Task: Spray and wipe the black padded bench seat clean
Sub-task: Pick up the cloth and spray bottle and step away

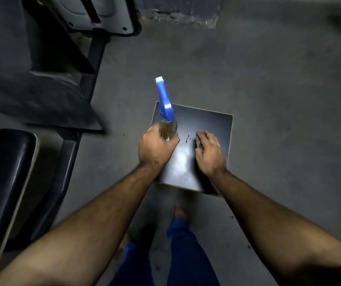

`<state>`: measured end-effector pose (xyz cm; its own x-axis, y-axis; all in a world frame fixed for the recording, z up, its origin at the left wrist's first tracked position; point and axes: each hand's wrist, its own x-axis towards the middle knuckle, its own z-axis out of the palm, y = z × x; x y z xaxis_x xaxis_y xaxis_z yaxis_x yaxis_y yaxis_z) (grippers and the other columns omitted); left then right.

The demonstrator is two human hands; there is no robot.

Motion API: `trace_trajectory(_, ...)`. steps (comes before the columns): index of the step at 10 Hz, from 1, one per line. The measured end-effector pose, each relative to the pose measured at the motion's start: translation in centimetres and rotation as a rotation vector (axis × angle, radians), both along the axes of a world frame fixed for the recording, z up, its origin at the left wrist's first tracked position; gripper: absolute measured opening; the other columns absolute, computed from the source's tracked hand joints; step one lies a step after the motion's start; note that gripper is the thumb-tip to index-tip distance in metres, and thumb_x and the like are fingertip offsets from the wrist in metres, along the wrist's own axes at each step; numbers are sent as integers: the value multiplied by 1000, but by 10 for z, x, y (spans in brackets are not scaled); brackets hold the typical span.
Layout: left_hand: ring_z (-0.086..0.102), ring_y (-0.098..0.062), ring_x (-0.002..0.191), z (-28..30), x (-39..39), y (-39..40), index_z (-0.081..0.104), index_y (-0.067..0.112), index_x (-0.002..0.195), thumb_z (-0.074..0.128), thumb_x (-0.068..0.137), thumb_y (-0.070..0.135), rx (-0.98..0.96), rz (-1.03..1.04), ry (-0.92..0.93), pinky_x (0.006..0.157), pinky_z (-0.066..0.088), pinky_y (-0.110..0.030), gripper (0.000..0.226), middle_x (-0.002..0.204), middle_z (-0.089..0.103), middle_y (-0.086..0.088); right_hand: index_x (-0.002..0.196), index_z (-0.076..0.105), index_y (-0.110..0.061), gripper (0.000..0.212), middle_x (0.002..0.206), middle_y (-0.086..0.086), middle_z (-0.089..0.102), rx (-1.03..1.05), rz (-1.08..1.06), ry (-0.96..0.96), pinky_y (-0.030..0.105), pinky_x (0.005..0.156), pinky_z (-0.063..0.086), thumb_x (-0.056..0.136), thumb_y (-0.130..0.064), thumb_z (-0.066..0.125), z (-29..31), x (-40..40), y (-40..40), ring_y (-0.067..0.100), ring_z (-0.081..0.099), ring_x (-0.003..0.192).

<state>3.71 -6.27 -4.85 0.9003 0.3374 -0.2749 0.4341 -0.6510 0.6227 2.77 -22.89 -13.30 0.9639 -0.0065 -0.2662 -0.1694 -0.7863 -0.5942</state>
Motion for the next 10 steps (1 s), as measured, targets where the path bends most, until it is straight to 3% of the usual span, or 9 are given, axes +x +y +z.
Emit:
trace_trajectory(2,65,-28,90,-49,26,-17,63,23,97,70,75,46,18,11,0,76,50,-32,33,97,68,0,147,42,-6,62,152,23,40,-101,14,-28,48,119,26,87,-19,41,-55,23,5,45,30,145)
trace_trajectory(3,64,-29,91,-66,21,-20,62,24,99,70,75,47,40,7,11,75,49,-32,35,98,68,-2,154,32,-9,63,160,24,26,-156,88,24,52,121,22,95,-21,49,-77,18,4,43,19,150)
trace_trajectory(4,63,-28,94,-78,11,-17,61,22,105,74,74,44,-9,20,-3,78,48,-31,40,102,68,-4,159,16,-13,75,166,19,13,-271,165,67,51,122,16,98,-35,52,-92,12,4,38,8,154)
trace_trajectory(6,64,-21,88,-81,9,-17,61,24,99,75,73,44,-41,32,-9,74,47,-26,35,95,69,2,160,9,-12,77,167,18,8,-318,186,112,49,123,11,100,-43,47,-86,15,8,37,2,154)
trace_trajectory(7,65,-18,93,-76,7,-16,61,25,104,76,69,50,-75,71,74,80,53,-31,45,99,70,5,158,18,-15,74,166,15,13,-230,116,118,47,123,11,96,-37,51,-67,18,9,33,5,154)
trace_trajectory(8,65,-24,98,-62,-1,-6,62,21,112,77,68,49,-71,41,215,83,53,-32,54,104,70,-2,152,35,-18,73,163,12,27,-70,-40,115,43,121,23,85,-30,60,-42,8,17,32,19,152)
trace_trajectory(9,61,-29,110,-41,-23,10,60,15,121,74,74,48,-66,41,317,94,50,-35,59,116,67,-10,129,61,-19,46,134,10,62,91,-225,173,39,101,46,85,-32,58,-6,-16,32,35,55,123)
trace_trajectory(10,62,-29,105,-18,-48,31,65,16,108,72,76,43,-50,91,331,91,51,-34,43,110,69,-9,101,72,-23,21,108,5,75,224,-192,328,32,86,52,87,-32,59,19,-43,59,31,67,101)
